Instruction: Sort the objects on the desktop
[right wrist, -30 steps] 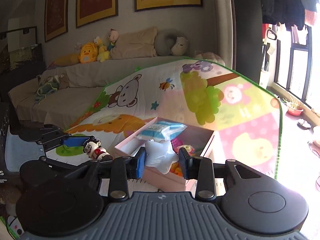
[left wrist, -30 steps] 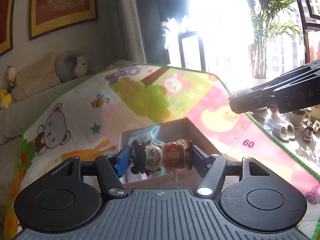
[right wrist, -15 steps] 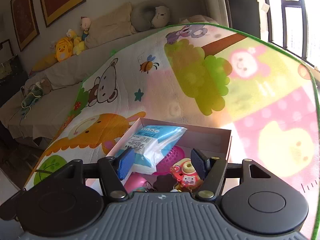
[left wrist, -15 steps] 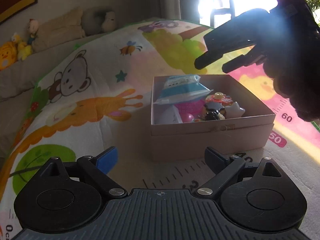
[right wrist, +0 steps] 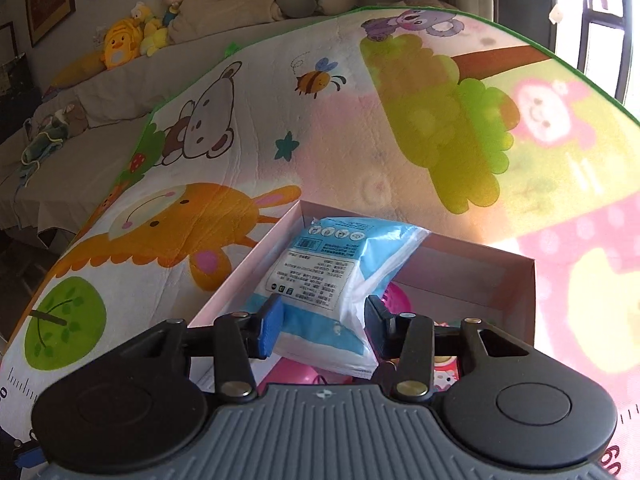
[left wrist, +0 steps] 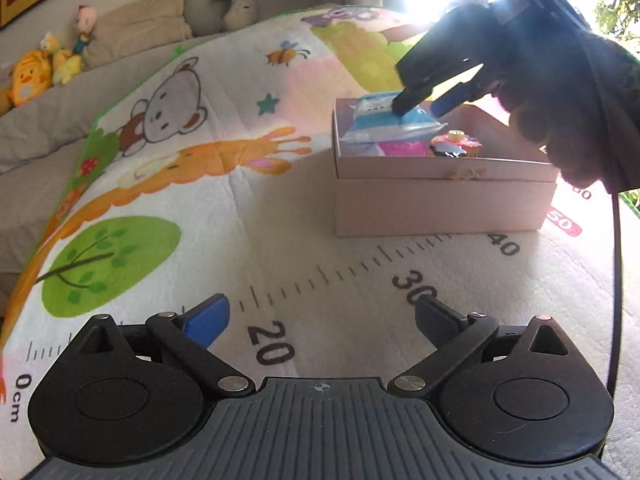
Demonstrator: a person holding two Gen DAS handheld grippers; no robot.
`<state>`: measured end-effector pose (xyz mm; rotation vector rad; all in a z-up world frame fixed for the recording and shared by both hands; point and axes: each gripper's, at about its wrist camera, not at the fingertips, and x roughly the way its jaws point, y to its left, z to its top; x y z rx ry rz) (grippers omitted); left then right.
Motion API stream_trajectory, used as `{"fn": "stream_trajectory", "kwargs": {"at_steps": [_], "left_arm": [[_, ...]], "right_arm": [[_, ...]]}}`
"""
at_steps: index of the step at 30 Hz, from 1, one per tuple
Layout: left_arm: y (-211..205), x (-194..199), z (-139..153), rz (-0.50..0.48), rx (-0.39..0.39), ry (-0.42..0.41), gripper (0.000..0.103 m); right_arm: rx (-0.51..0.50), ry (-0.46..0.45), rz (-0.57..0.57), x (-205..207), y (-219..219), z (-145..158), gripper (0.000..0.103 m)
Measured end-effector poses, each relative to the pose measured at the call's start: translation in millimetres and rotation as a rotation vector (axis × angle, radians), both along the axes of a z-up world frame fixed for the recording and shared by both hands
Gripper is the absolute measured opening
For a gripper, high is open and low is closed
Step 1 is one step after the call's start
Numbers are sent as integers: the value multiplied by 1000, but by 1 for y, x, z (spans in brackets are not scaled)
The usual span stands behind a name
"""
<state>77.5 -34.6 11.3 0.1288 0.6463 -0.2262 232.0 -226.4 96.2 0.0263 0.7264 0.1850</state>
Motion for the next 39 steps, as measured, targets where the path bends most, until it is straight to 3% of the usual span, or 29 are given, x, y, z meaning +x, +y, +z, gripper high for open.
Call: {"fn": "stream_trajectory", "kwargs": {"at_steps": [3, 5, 11, 15, 18, 21, 30, 39], "left_arm": [[7, -9, -1, 29, 19, -12, 103], [14, -14, -1, 55, 14, -2, 103], [26, -26, -8, 109, -33, 95, 103], [26, -34, -11, 105, -49, 97, 103], [24, -34, -13, 113, -38, 87, 103], [25, -31, -14, 114, -50, 88, 103], [25, -29, -15, 122, -50, 87, 103], [24, -25, -15, 142, -53, 87, 103]], "right_arm": [[-1, -89, 2, -51, -6, 21, 51], [25, -112, -12, -83, -8, 25, 71], [55, -18, -61, -161, -3, -12, 99], [-44, 57, -72, -190, 17, -53, 101], [-63, 90, -83, -198, 24, -70, 103], [-97, 83, -140, -193, 23, -74, 103], [-90, -8, -140, -171, 17, -82, 103], [-96, -29, -178, -167, 15, -85, 103]]}}
